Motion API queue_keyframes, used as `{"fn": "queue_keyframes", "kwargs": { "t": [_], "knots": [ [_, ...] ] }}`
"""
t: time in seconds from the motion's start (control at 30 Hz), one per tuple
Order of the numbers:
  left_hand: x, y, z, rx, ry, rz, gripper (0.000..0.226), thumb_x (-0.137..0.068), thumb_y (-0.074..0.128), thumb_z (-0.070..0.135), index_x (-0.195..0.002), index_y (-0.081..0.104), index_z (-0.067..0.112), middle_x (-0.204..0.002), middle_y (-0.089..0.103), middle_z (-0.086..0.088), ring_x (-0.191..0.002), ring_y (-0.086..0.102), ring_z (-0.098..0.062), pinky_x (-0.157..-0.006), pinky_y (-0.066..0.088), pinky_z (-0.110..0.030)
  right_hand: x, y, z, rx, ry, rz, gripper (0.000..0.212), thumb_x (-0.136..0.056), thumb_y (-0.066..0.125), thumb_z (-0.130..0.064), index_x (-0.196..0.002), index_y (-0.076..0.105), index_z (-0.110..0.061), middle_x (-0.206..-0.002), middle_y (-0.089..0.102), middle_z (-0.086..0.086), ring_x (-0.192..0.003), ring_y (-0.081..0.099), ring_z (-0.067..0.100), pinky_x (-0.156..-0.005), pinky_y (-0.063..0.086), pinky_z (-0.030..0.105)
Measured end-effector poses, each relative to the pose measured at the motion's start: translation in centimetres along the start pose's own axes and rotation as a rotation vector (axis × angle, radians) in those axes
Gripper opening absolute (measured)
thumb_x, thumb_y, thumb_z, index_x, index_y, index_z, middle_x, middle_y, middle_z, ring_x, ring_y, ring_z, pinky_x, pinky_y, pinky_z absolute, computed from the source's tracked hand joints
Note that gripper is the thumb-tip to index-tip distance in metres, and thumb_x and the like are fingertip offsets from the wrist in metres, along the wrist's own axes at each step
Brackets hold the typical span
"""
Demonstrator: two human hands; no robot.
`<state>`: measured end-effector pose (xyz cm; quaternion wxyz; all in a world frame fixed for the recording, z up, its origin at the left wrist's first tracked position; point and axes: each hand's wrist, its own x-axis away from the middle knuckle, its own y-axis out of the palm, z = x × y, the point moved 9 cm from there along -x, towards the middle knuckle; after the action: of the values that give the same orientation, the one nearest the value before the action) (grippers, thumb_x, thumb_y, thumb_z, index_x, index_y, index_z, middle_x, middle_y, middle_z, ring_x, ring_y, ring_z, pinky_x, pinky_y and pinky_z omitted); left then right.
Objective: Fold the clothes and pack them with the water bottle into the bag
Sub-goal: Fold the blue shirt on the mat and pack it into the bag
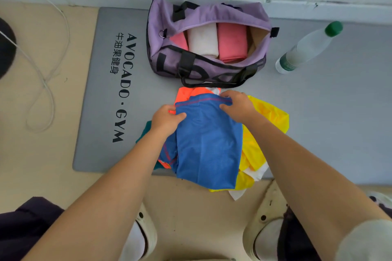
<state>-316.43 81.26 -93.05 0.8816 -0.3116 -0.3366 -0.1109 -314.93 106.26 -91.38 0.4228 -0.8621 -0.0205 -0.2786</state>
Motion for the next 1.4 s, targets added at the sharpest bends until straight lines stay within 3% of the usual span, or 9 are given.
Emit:
{"fn": "queue_keyframes", "kwargs": {
  "t": [0.1, 0.33, 0.53, 0.73, 0.93, 1.07, 1.17, 1.3, 1.4],
  "knots": [
    [-1.2, 1.1, -0.7, 0.112, -0.167, -0.086, 0.018, -0.086, 0.071, 0.027, -0.094, 0.068, 0.011, -0.081, 0.066, -0.004, -0.057, 0.058, -0.012, -0.050, 0.048, -0.027, -1.7, 0.6, 0.0, -0.034, 0.014, -0.096, 0.040, -0.087, 0.068, -0.031, -0.125, 0.062, -0.023, -0.114, 0.065, 0.001, -0.117, 0.054, 0.024, -0.104, 0.043, 0.040],
    [-3.6, 1.7, 0.7, 0.132, -0.109, -0.109, 0.022, -0.082, 0.076, 0.021, -0.069, 0.060, 0.019, -0.061, 0.049, 0.004, -0.050, 0.042, -0.008, -0.040, 0.032, -0.016, -3.6, -1.2, 2.1, 0.150, 0.027, -0.060, 0.024, -0.080, 0.075, -0.035, -0.093, 0.067, -0.016, -0.098, 0.051, 0.006, -0.104, 0.054, 0.028, -0.093, 0.046, 0.038],
    [-5.1, 1.6, 3.4, 0.226, 0.112, 0.020, 0.020, -0.081, 0.078, 0.021, -0.071, 0.061, 0.025, -0.068, 0.059, 0.007, -0.061, 0.052, -0.009, -0.062, 0.043, -0.023, -3.9, -3.9, 4.1, 0.015, 0.036, 0.122, 0.029, -0.086, 0.071, -0.031, -0.109, 0.067, -0.012, -0.098, 0.047, 0.009, -0.098, 0.055, 0.031, -0.078, 0.034, 0.026],
    [-3.9, 1.2, 1.3, -0.132, 0.104, 0.043, 0.027, -0.078, 0.078, 0.035, -0.095, 0.064, 0.019, -0.087, 0.061, 0.007, -0.092, 0.061, -0.018, -0.075, 0.044, -0.025, -3.1, -0.3, 6.9, 0.047, 0.159, -0.129, 0.043, -0.088, 0.067, -0.042, -0.119, 0.060, -0.013, -0.106, 0.054, 0.009, -0.099, 0.053, 0.026, -0.076, 0.038, 0.027],
    [4.6, 4.5, 2.9, -0.604, 0.733, 0.095, 0.055, -0.084, 0.065, 0.054, -0.128, 0.060, 0.022, -0.138, 0.051, -0.008, -0.128, 0.044, -0.028, -0.101, 0.036, -0.043, -3.1, -2.0, 5.7, -0.189, 0.159, 0.070, 0.019, -0.093, 0.061, -0.029, -0.091, 0.050, -0.014, -0.087, 0.056, 0.011, -0.082, 0.056, 0.030, -0.070, 0.048, 0.038],
    [4.4, 6.7, -1.3, -0.778, 0.580, -0.082, 0.077, -0.090, 0.047, 0.065, -0.155, 0.021, 0.032, -0.164, 0.014, -0.001, -0.151, 0.011, -0.022, -0.119, 0.013, -0.043, -1.1, -2.7, 7.0, -0.319, 0.281, 0.214, 0.029, -0.092, 0.062, -0.031, -0.109, 0.048, -0.011, -0.099, 0.064, 0.018, -0.084, 0.064, 0.037, -0.080, 0.055, 0.052],
    [4.3, 4.3, -0.9, -0.604, 0.522, 0.051, 0.077, -0.088, 0.056, 0.060, -0.152, 0.030, 0.025, -0.160, 0.025, -0.007, -0.147, 0.020, -0.026, -0.117, 0.020, -0.047, 1.7, -0.8, 7.0, -0.256, 0.369, 0.084, 0.066, -0.081, 0.075, -0.046, -0.123, 0.041, -0.008, -0.109, 0.055, 0.008, -0.092, 0.059, 0.030, -0.077, 0.052, 0.044],
    [4.3, -1.6, -3.5, -0.292, 0.228, 0.399, 0.061, -0.081, 0.071, 0.048, -0.127, 0.053, 0.012, -0.123, 0.057, -0.013, -0.117, 0.051, -0.033, -0.095, 0.041, -0.045, 5.8, -0.8, 3.1, 0.182, 0.136, 0.255, 0.045, -0.088, 0.067, -0.030, -0.121, 0.046, -0.006, -0.118, 0.051, 0.015, -0.105, 0.055, 0.035, -0.072, 0.043, 0.038],
    [3.9, -2.5, -8.2, -0.007, -0.130, 0.347, 0.045, -0.079, 0.074, 0.049, -0.099, 0.053, 0.014, -0.094, 0.061, 0.000, -0.098, 0.062, -0.030, -0.076, 0.044, -0.035, 8.5, 3.5, -2.8, 0.280, -0.173, 0.179, 0.055, -0.087, 0.064, -0.046, -0.129, 0.049, -0.016, -0.129, 0.048, 0.010, -0.118, 0.048, 0.031, -0.089, 0.044, 0.041]
  ]
}}
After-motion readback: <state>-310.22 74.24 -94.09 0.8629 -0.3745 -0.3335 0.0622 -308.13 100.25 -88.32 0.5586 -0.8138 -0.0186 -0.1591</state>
